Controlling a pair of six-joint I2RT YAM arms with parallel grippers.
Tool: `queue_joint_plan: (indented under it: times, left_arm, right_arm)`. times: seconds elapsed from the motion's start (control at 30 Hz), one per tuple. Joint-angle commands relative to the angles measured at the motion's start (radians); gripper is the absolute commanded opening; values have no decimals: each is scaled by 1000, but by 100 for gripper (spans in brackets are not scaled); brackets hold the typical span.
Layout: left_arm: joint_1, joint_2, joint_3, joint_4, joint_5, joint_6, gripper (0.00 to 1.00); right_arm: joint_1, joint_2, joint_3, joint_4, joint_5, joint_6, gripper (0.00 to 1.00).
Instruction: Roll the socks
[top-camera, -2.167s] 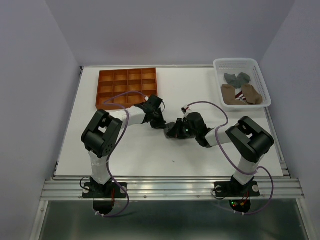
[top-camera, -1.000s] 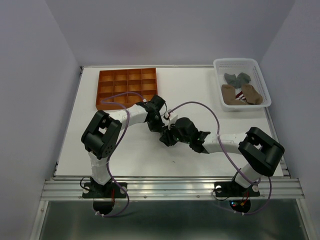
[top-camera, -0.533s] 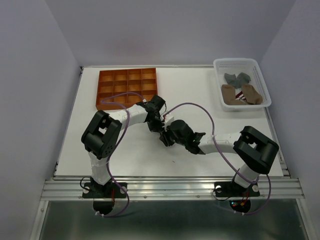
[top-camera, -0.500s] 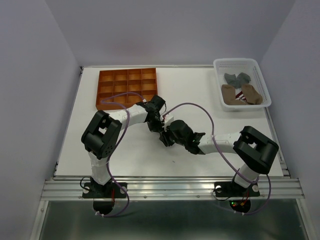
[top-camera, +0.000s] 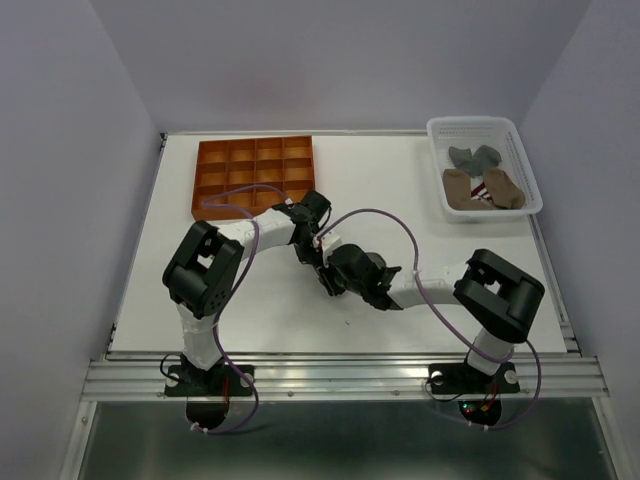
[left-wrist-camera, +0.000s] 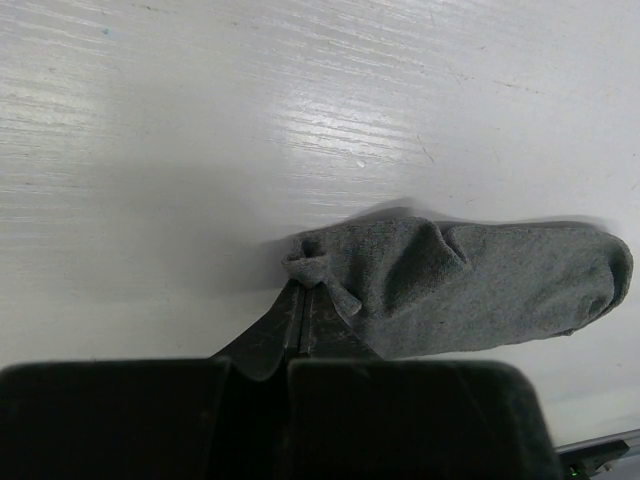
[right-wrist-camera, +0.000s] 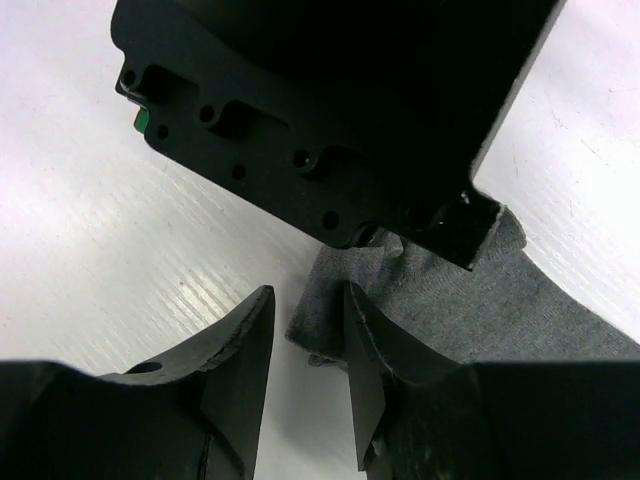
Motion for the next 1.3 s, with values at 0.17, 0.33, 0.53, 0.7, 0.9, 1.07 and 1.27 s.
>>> queue_joint_plan:
  times: [0.17,0.33,0.53,0.7,0.9,1.07,1.27]
  left_arm:
    - [-11,-50,32,-54,-17,-2,0]
    - [-9,-68,35,-60,-19,-10,0]
    - [-8,-74,28,-54,-2,-10,0]
    - [4,-102,-4,-42,0,-19,10]
    - [66,-191,-67,31,20,-14,34]
    - [96,-228,-51,77,30,18,40]
    - [124,-208,-45,112,78,49,40]
  right_arm:
    - [58,47,66,-29,96,-57,31]
    - [93,119,114,-102,228,-87,30]
    - [114,162,140,-145,304,-91,25]
    - [123,162,129,-146,378,-33,2]
    - [103,73,54,-36,237,79,1]
    - [42,27,7,25,134,166,1]
    - [-104,-31,-113,165,-115,313,1]
